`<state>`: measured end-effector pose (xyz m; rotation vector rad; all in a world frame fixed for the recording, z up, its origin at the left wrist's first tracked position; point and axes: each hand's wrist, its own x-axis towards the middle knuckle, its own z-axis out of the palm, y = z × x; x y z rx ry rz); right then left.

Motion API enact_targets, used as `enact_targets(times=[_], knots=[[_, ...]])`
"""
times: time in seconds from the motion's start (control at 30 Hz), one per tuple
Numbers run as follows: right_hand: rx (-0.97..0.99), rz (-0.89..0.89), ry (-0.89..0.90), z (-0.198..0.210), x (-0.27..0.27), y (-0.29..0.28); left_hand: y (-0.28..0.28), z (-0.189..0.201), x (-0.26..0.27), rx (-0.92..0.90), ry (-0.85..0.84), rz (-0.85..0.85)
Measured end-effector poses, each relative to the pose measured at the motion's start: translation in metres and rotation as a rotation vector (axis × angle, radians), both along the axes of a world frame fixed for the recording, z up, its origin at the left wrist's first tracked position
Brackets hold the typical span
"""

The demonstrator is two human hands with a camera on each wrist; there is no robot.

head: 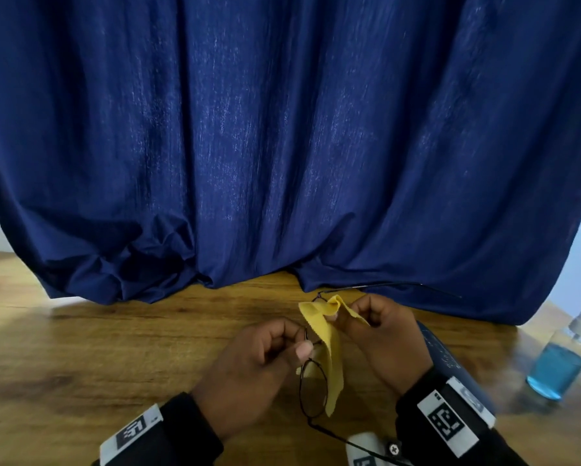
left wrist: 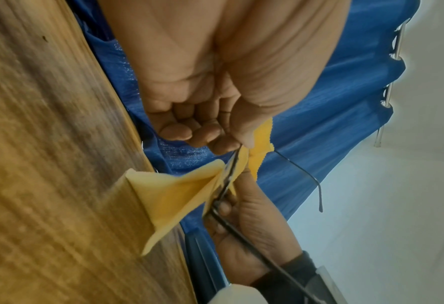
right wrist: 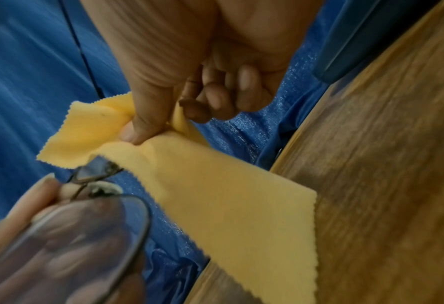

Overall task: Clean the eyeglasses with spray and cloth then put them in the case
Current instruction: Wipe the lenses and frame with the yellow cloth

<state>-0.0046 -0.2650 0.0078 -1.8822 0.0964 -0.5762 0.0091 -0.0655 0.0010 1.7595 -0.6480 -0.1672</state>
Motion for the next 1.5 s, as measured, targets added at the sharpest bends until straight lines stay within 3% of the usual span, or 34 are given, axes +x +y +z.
enact_targets(times=[0.13,0.3,0.47,0.67,0.77,0.87,0.9,1.0,1.07,1.27,1.5], knots=[[-0.083,0.127,0.062,0.000,-0.004,0.008,0.002,0.001,0.002,-0.010,0.024,0.012],[0.019,-0.029,-0.005,-0.002,0.002,-0.004,0.000,-0.002,0.002,-0.025,0.033,-0.004],[-0.001,0.176,0.025,-0.004,0.000,0.003,-0.001,-0.004,0.005,-0.044,0.041,-0.019],[-0.022,-0.068,-0.029,-0.002,0.005,-0.021,0.007,-0.001,0.012,-0.141,-0.032,0.066],[-0.004,-0.101,-0.055,0.008,-0.001,-0.021,0.017,0.005,0.018,-0.199,-0.103,0.125],[0.179,0.093,-0.205,0.022,-0.012,-0.009,0.023,0.015,0.016,-0.161,-0.307,0.183],[0.159,0.164,-0.286,0.025,-0.017,-0.005,0.024,0.018,0.014,-0.141,-0.384,0.209],[-0.161,0.284,-0.476,0.026,-0.025,-0.002,0.027,0.021,0.013,-0.105,-0.493,0.270],[-0.237,0.329,-0.480,0.027,-0.027,0.001,0.027,0.018,0.015,-0.073,-0.523,0.293],[-0.105,0.527,-0.411,0.027,-0.027,0.005,0.027,0.016,0.016,-0.041,-0.572,0.300],[-0.001,0.537,-0.335,0.026,-0.028,0.009,0.027,0.022,0.013,-0.010,-0.639,0.365]])
